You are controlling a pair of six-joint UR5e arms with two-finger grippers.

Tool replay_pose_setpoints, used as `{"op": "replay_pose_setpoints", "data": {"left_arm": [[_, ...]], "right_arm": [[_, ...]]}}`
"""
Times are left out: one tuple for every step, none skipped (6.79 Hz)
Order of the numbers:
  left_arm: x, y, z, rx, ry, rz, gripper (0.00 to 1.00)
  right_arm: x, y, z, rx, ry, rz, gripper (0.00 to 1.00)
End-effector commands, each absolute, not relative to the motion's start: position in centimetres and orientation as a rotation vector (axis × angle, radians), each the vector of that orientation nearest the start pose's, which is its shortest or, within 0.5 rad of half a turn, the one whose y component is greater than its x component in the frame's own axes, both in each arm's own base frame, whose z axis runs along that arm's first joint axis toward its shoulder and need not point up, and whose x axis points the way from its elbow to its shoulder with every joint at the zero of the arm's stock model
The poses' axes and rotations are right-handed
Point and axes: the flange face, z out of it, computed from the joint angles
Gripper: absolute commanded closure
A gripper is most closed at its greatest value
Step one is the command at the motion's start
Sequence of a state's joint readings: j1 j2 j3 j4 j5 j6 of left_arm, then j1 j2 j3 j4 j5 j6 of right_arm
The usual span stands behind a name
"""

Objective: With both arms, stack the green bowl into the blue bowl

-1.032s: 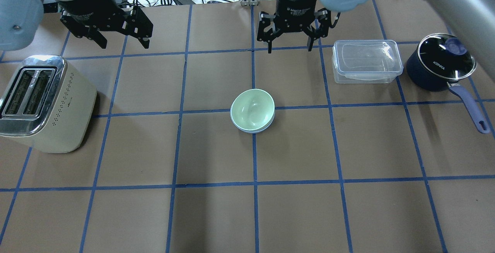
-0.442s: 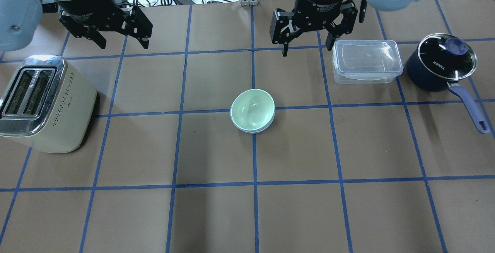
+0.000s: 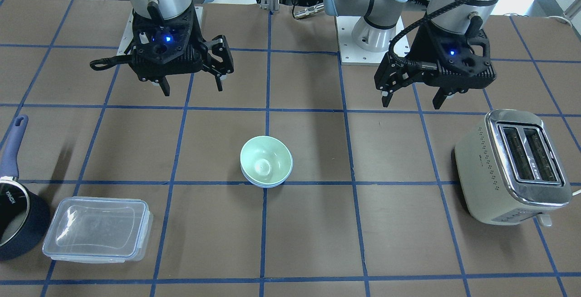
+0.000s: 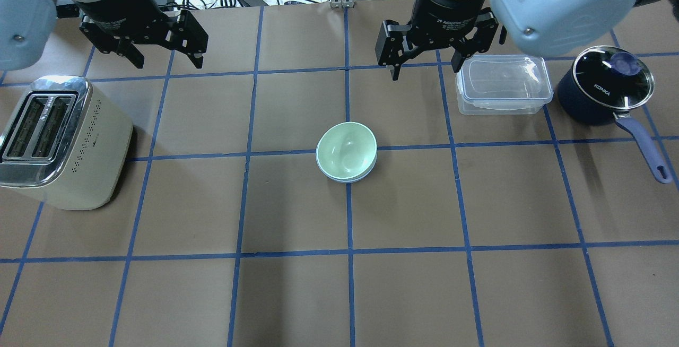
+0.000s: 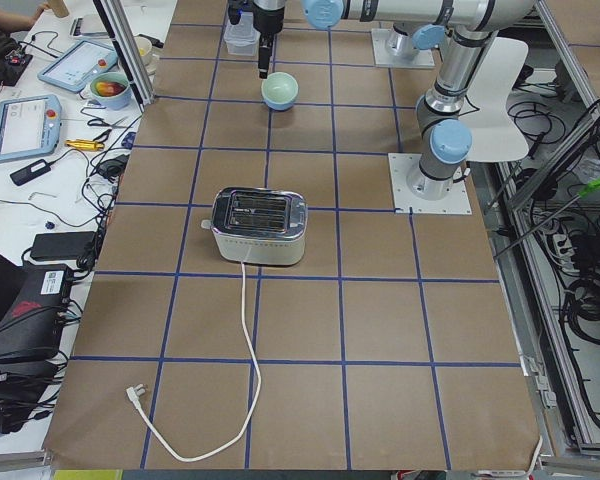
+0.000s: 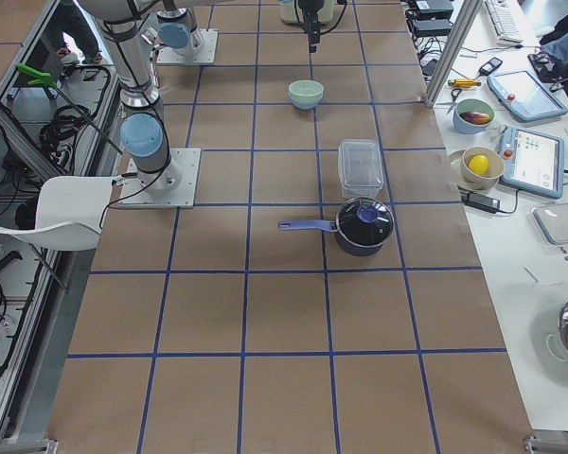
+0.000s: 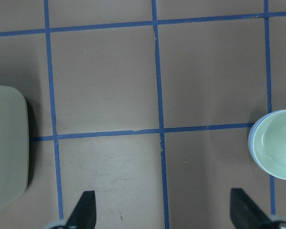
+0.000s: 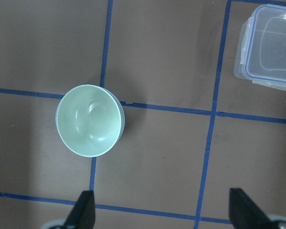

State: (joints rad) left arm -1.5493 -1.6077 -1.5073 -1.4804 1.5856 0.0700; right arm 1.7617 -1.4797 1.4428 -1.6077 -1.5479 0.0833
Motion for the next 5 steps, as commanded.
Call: {"op": "replay_pose_setpoints", "data": {"left_arm": [[-12.1,-52.1,51.0,0.073,3.118,-0.179,0.0],[-12.1,-52.2,50.9,0.073,3.118,-0.179,0.0],[-12.1,-52.2,50.9,0.073,3.118,-0.179,0.0],[-12.1,-52.2,50.9,0.073,3.118,-0.179,0.0],[-12.1,-52.2,50.9,0.073,3.12,-0.179,0.0]], "right_arm": [[19.1,-51.4,51.5,-0.085,3.115,-0.122,0.0],[18.1,-51.6,51.6,-0.113,3.118,-0.123,0.0],[17.7,-51.6,51.6,-0.123,3.118,-0.123,0.0],[17.5,-51.1,51.3,-0.12,3.12,-0.059,0.0],[17.3,-50.7,51.5,-0.13,3.122,-0.05,0.0]]}}
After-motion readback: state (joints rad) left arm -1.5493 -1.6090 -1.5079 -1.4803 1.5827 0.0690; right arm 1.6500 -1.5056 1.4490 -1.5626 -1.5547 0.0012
